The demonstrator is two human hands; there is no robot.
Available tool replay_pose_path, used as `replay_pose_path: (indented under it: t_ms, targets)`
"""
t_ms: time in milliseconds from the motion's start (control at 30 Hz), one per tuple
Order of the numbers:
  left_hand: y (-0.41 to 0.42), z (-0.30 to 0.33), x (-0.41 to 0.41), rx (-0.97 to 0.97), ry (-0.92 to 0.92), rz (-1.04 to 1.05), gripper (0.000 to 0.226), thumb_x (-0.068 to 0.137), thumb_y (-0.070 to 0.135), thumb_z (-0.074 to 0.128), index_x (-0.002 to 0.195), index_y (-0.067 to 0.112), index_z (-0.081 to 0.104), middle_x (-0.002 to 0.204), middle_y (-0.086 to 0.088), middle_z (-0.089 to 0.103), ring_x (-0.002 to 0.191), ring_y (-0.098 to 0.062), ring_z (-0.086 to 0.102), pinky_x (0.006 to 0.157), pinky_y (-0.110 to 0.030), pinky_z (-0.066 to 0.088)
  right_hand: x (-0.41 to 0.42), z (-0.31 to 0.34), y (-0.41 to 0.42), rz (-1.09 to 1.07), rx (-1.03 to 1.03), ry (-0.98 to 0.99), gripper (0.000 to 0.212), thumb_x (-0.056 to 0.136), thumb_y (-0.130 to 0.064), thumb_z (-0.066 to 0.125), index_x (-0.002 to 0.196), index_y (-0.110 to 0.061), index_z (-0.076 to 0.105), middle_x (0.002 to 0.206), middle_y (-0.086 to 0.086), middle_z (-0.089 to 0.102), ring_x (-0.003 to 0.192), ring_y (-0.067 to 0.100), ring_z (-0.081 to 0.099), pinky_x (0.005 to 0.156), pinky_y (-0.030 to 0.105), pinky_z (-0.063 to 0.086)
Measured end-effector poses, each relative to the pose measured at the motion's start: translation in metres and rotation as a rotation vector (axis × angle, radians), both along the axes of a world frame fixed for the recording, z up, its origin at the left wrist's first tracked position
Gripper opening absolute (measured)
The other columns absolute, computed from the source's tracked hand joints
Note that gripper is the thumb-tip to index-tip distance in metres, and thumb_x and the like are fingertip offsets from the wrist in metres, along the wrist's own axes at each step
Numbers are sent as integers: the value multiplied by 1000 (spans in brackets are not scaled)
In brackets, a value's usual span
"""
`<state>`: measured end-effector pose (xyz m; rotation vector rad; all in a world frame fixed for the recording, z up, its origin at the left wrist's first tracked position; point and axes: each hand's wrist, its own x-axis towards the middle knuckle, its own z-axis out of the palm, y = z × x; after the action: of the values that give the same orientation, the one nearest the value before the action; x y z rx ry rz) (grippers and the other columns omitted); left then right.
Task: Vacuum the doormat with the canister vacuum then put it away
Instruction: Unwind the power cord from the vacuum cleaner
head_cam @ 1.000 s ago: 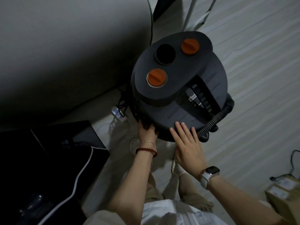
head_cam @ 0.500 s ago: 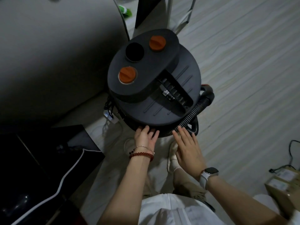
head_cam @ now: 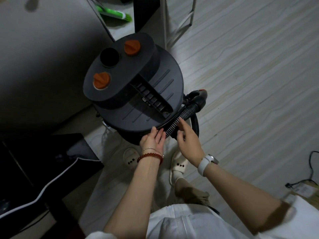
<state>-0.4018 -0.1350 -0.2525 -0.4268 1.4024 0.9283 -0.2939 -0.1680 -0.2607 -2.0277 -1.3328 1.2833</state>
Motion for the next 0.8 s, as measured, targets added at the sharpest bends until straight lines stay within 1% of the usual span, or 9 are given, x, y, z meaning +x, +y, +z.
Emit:
replay_pose_path:
  t_ms: [100, 200, 267, 333, 433, 533, 633, 733, 800]
  targets:
    - [3, 5, 2, 11, 41, 52, 16, 93, -3, 46, 109, -1, 42, 88, -20, 51, 97, -30, 56, 93, -45, 45, 0, 6, 25, -273, -103, 258, 42, 98, -16, 38, 140, -10, 34, 120, 10, 59, 103, 17, 59, 97, 34, 47]
    - [4, 15, -2, 41, 60, 86, 30, 92, -6, 45, 121, 0, 38, 90, -19, 49, 110, -36, 53, 84, -41, 50, -4, 9, 51, -626, -212, 575, 38, 99, -15, 38, 135, -5, 37, 89, 3, 58, 75, 9, 56, 67, 22, 50]
    - [4, 21, -6, 58, 69, 101, 23, 92, -6, 45, 112, 4, 40, 90, -18, 48, 95, -32, 59, 64, -27, 58, -3, 13, 64, -842, -309, 776, 22, 98, -17, 41, 116, -7, 49, 79, 2, 55, 67, 10, 55, 57, 18, 44]
    - [2, 28, -11, 73, 84, 71, 15, 93, -6, 44, 87, 7, 41, 89, -17, 49, 82, -27, 58, 48, -19, 54, -4, 19, 74, -932, -377, 907, 12, 97, -18, 44, 89, -13, 51, 72, 0, 53, 63, 10, 54, 54, 18, 41]
    - [-7, 33, -19, 89, 136, 5, 28, 93, -6, 43, 71, 9, 37, 86, -16, 54, 78, -25, 59, 44, -15, 49, -8, 29, 83, -970, -318, 905, 17, 98, -14, 40, 82, -16, 47, 64, -1, 45, 58, 11, 49, 50, 19, 35]
    - [-7, 43, -26, 152, 195, -2, 26, 93, -8, 42, 72, 9, 40, 78, -11, 53, 67, -21, 63, 41, -14, 46, -15, 48, 85, -899, -124, 846, 12, 97, -7, 36, 97, -14, 45, 62, 1, 44, 54, 13, 46, 56, 23, 38]
    - [7, 55, -43, 232, 285, 82, 25, 92, -8, 42, 76, 12, 43, 72, -7, 48, 46, -7, 62, 41, -14, 45, -29, 73, 82, -718, 11, 827, 13, 98, -9, 35, 105, -16, 43, 62, 2, 47, 49, 11, 53, 56, 23, 44]
    - [29, 68, -64, 303, 363, 102, 26, 93, -7, 40, 80, 15, 45, 73, -4, 48, 44, -2, 60, 40, -12, 41, -44, 94, 88, -618, 72, 859, 17, 101, -14, 32, 116, -15, 38, 61, 4, 48, 48, 12, 57, 60, 25, 52]
    - [45, 76, -82, 336, 393, 104, 27, 94, -5, 39, 80, 16, 46, 71, -3, 50, 42, 0, 58, 40, -11, 40, -56, 105, 97, -558, 122, 847, 14, 100, -10, 32, 112, -15, 38, 64, 3, 49, 50, 11, 60, 59, 23, 52]
